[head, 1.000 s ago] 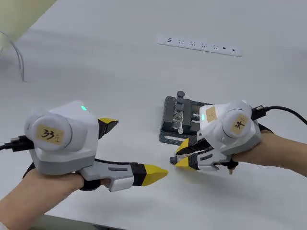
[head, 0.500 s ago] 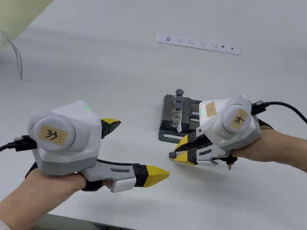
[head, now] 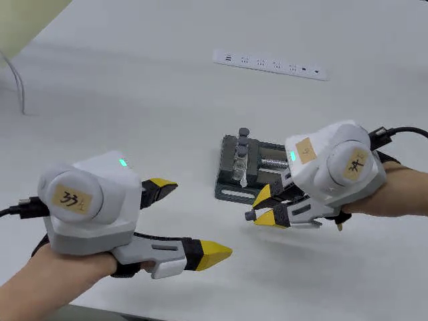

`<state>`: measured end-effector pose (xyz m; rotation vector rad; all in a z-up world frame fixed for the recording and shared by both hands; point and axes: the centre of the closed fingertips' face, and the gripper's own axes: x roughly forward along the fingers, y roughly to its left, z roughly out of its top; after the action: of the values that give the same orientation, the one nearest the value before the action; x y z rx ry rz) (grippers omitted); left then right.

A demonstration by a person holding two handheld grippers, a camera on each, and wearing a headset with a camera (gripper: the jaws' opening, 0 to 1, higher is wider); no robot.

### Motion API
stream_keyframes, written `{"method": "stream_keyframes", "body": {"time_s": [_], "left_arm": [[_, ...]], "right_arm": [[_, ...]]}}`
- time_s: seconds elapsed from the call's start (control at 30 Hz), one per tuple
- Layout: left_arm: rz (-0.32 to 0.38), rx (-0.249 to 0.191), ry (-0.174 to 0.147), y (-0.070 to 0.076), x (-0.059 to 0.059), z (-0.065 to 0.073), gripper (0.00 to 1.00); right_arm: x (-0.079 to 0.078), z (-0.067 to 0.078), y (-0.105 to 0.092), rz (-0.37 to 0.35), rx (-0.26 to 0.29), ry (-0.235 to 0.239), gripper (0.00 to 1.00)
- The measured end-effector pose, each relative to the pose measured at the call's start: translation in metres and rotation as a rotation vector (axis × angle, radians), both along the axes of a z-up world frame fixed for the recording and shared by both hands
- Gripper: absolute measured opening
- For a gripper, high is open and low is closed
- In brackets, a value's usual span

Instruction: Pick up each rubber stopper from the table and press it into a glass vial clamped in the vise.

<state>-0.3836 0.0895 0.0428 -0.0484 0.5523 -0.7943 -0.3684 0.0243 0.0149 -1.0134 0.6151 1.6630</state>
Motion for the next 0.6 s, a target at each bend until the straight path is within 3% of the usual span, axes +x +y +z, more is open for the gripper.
{"method": "stream_keyframes", "body": {"time_s": [0.23,0.6], "left_arm": [[-0.032,-0.012,0.002,-0.012,0.001,0.005,0.62],[-0.143,-0.048,0.026,-0.035,-0.001,0.014,0.31]], "right_arm": [[-0.009,0.018,0.002,0.09,-0.002,-0.035,0.06],[-0.016,0.036,0.009,0.255,-0.043,-0.132,0.06]]}}
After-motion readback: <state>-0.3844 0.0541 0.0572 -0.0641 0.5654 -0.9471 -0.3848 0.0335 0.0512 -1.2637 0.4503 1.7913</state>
